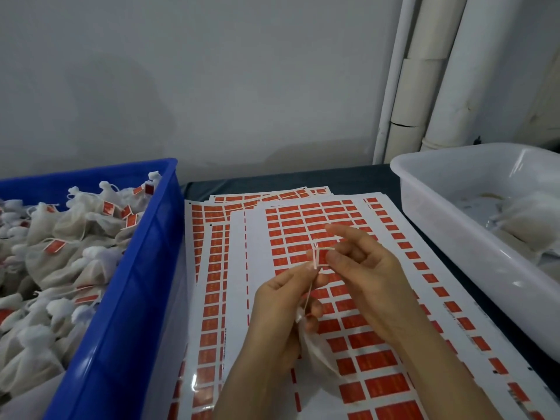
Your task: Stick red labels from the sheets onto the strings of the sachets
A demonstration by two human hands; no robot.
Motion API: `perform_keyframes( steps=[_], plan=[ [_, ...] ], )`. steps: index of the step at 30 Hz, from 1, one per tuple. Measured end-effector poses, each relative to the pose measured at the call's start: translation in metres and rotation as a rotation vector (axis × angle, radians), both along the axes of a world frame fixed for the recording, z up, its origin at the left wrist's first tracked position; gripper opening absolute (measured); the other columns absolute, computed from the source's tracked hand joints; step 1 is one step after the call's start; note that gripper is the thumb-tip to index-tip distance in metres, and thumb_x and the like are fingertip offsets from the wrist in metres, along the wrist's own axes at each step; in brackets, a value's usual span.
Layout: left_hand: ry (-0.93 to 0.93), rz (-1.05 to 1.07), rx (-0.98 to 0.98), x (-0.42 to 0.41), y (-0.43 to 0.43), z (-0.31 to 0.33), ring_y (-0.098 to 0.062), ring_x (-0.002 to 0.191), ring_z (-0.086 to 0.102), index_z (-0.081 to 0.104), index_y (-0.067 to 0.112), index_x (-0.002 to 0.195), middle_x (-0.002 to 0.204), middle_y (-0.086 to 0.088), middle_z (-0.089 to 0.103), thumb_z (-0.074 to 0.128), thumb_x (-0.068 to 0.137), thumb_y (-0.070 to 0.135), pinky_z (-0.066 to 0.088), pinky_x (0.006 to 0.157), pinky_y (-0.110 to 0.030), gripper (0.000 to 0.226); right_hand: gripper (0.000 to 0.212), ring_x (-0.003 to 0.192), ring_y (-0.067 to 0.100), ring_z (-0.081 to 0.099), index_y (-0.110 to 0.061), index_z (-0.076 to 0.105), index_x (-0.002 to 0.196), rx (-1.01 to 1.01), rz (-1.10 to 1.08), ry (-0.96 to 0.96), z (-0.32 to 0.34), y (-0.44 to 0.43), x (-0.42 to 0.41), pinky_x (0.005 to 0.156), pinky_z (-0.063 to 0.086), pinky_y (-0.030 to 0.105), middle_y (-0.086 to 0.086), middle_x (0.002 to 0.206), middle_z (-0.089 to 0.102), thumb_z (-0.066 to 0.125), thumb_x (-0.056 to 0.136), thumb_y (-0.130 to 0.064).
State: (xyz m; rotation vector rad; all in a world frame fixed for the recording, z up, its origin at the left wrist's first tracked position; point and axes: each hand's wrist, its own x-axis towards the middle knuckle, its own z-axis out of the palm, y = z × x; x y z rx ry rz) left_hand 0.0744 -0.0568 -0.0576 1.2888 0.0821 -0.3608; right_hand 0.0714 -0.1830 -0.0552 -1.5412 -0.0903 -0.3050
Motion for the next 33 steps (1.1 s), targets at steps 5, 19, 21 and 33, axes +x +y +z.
perform_keyframes(
  steps=[5,19,21,33],
  plan=[
    [-0.049,-0.063,-0.017,-0.003,-0.001,0.003,-0.009,0.038,0.050,0.076,0.021,0.072,0.071,-0.002,0.071,0.067,0.064,0.043,0.036,0.035,-0.014,0.026,0.042,0.098,0.014,0.066,-0.036,0.064,0.104,0.076,0.016,0.028,0.001,-0.002,0.001,0.086,0.054,0.037,-0.008,0.097,0.069,0.065,0.062,-0.040],
    [0.016,-0.082,0.008,-0.003,-0.002,0.002,-0.010,0.058,0.068,0.076,0.021,0.080,0.087,0.000,0.075,0.063,0.079,0.039,0.051,0.050,-0.018,0.023,0.030,0.092,0.020,0.068,-0.033,0.067,0.096,0.446,-0.147,0.043,0.001,-0.019,0.007,0.079,0.056,0.037,-0.005,0.098,0.071,0.065,0.067,-0.037],
    [0.031,-0.045,-0.032,-0.001,-0.002,0.000,-0.017,0.077,0.073,0.072,0.019,0.092,0.091,-0.001,0.075,0.061,0.081,0.039,0.057,0.064,-0.027,0.026,0.035,0.090,0.019,0.068,-0.034,0.065,0.098,0.422,-0.141,0.033,0.003,-0.019,0.005,0.080,0.055,0.035,-0.005,0.095,0.071,0.065,0.063,-0.043],
    [-0.041,-0.003,-0.117,0.001,-0.002,-0.004,-0.013,0.086,0.071,0.067,0.018,0.103,0.094,0.002,0.074,0.056,0.088,0.036,0.055,0.064,-0.021,0.026,0.049,0.090,-0.007,0.063,-0.045,0.055,0.104,-0.120,-0.073,-0.055,0.004,0.008,-0.007,0.065,0.047,0.005,-0.027,0.092,0.066,0.061,0.057,-0.057]
  ],
)
